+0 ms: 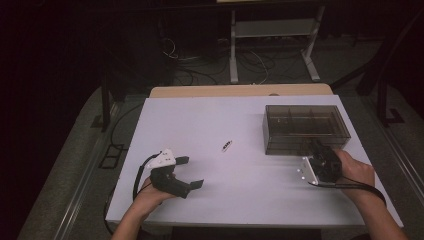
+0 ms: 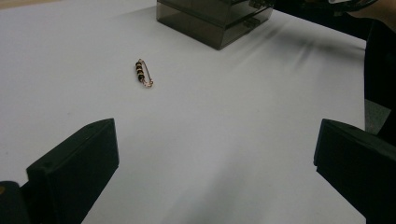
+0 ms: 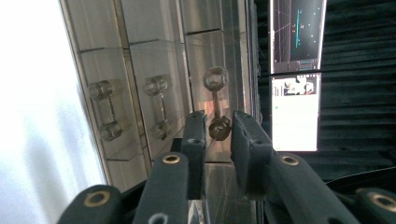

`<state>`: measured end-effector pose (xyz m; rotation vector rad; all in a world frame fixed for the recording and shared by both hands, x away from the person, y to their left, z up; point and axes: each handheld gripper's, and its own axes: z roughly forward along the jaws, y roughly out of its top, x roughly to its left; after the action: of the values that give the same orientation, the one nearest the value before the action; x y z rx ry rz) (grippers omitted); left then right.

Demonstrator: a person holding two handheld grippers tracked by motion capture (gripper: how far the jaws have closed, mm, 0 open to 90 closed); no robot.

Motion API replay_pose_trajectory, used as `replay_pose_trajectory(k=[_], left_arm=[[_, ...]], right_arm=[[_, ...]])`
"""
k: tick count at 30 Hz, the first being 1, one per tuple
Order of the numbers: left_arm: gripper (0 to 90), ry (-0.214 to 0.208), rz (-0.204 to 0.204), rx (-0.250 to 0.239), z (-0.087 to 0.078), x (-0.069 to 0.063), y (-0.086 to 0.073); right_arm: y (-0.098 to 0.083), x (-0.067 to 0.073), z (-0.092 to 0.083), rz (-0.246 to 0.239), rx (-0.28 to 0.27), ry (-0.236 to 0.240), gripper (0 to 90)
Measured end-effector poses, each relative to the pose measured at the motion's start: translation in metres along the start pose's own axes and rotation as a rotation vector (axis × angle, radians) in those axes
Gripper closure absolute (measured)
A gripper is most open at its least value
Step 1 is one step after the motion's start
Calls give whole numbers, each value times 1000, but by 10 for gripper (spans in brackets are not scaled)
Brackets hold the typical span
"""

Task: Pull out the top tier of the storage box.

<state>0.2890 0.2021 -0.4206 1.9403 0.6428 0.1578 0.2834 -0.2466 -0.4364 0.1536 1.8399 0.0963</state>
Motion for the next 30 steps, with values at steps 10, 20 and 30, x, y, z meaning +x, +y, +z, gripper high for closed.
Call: replay_pose_trajectory(k=[10, 20, 30], left_arm=[[0, 0, 1, 0, 0, 0, 0], [0, 0, 2, 0, 0, 0, 0], [0, 0, 2, 1, 0, 0, 0]], right_arm=[[1, 0, 0, -5, 3, -7, 777], [1, 0, -1, -6, 4, -7, 782], [0, 1, -4, -13, 0, -6, 783]])
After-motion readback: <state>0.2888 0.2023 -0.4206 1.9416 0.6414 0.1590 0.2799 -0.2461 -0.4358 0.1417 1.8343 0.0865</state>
